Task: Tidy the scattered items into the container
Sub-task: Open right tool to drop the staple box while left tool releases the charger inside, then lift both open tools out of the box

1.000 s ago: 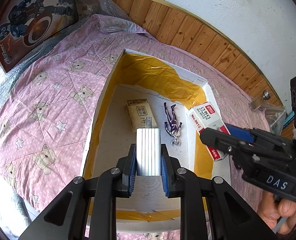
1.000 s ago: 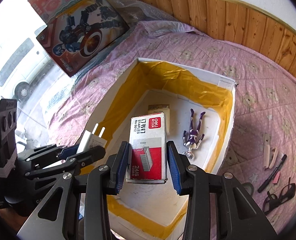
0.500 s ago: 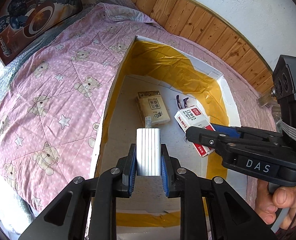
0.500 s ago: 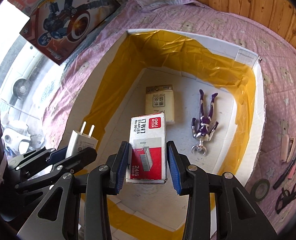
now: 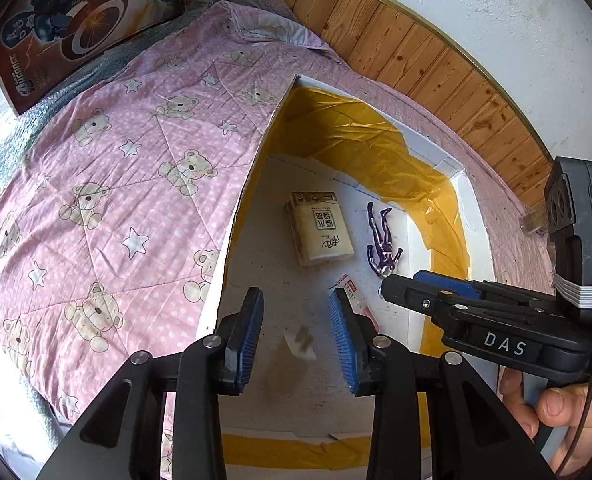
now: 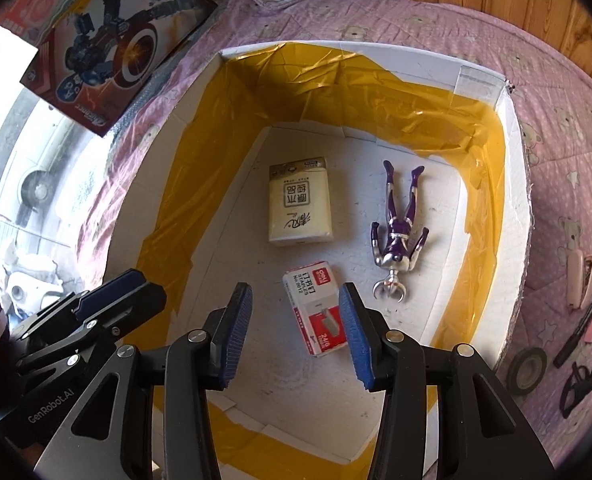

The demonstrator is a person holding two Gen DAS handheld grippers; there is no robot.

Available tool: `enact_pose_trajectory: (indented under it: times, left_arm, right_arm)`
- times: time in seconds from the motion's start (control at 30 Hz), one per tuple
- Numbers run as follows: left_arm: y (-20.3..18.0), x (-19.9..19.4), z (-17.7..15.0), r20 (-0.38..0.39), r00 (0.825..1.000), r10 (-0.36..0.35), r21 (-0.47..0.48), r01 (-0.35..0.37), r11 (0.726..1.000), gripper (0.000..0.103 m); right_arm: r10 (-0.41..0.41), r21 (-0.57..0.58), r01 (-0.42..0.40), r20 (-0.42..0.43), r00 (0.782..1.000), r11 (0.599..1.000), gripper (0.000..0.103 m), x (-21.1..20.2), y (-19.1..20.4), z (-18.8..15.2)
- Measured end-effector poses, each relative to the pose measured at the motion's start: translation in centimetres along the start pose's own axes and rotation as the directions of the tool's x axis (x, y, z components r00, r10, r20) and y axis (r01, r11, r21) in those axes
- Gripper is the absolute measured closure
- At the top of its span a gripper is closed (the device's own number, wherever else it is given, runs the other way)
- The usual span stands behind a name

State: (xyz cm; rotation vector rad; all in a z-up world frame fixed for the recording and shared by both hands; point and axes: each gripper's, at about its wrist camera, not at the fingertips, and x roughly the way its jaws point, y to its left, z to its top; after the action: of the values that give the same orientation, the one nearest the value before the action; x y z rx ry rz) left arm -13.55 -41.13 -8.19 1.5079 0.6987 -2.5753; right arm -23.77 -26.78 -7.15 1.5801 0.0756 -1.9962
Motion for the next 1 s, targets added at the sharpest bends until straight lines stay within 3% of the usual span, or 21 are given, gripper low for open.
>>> enact_pose_trajectory:
  times: [0.47,1.0]
  left_arm:
    - [-2.4,-1.2,-2.1,-0.009,1.000,-0.020,0.048,0.020,0.999,0.067]
    - [-4.8,-3.7,-5.3,0.000,0.999,-0.044,0.088,0.044,0.995,0.065]
  right_arm:
    - [-0.016,-0.107,0.021,0.048,0.999,0.994,0.055,-3.1,1.8,-3.0]
    - [-0.001,-0.088,0.011,0.111,0.994,0.996,0.055,-6.7,1.3,-7.5]
